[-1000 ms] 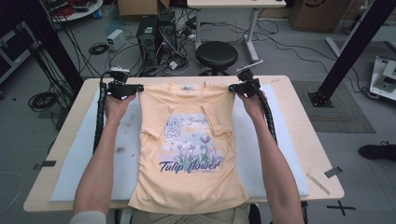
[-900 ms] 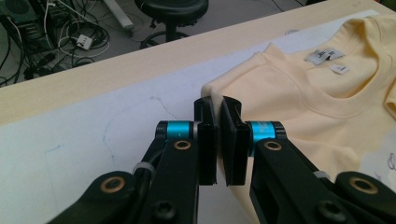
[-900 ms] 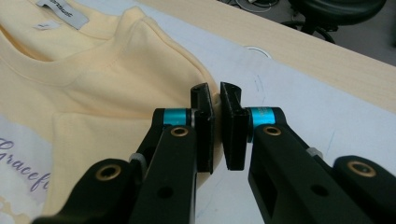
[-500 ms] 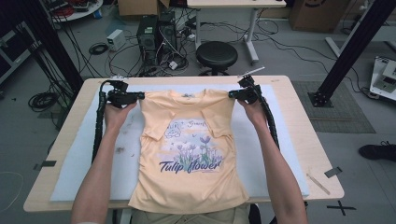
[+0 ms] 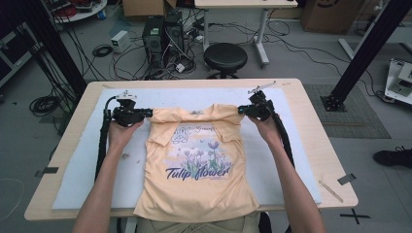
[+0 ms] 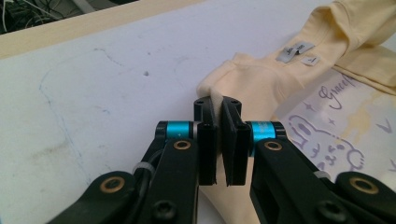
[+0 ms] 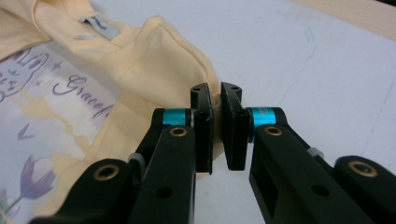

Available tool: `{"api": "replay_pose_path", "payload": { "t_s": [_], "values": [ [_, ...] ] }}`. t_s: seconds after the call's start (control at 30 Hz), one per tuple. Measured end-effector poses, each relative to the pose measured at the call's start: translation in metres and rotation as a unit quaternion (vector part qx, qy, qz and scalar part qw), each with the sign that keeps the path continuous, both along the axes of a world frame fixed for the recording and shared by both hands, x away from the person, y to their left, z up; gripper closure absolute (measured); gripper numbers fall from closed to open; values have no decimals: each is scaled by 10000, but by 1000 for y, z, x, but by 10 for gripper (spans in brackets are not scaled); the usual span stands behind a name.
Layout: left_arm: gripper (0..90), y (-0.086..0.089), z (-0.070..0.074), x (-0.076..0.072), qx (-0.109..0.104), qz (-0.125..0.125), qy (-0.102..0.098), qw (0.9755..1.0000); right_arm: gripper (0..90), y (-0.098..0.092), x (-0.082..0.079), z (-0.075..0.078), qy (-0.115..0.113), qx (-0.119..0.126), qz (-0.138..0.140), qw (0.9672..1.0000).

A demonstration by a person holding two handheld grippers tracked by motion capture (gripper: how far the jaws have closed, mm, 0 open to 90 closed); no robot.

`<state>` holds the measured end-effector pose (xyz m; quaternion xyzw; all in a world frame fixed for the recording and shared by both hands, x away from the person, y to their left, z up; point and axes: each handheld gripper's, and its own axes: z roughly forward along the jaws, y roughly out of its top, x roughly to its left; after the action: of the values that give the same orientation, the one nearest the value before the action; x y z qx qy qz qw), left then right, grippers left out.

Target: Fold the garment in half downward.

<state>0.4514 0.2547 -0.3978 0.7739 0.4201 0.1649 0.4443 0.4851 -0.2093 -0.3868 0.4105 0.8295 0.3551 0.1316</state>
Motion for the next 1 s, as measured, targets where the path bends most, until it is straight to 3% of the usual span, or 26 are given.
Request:
{"api": "replay_pose_path", "payload": {
  "t_s": [0.2, 0.37, 0.73, 1.0],
  "values": [
    [853, 1, -2, -16, 83, -82, -22, 9999, 849, -2, -22, -7, -38, -37, 155, 9999],
    [853, 2, -10, -35, -130, -117, 16, 9998, 849, -5, -41, -17, 18, 59, 198, 9998],
    [852, 3, -19, -66, -133, -329, 54, 9994, 846, -13, -76, -30, 45, 274, 401, 9988],
    [852, 4, -17, -103, -258, -627, -34, 9977, 846, -19, -106, -32, 58, 462, 591, 9972]
  ]
}}
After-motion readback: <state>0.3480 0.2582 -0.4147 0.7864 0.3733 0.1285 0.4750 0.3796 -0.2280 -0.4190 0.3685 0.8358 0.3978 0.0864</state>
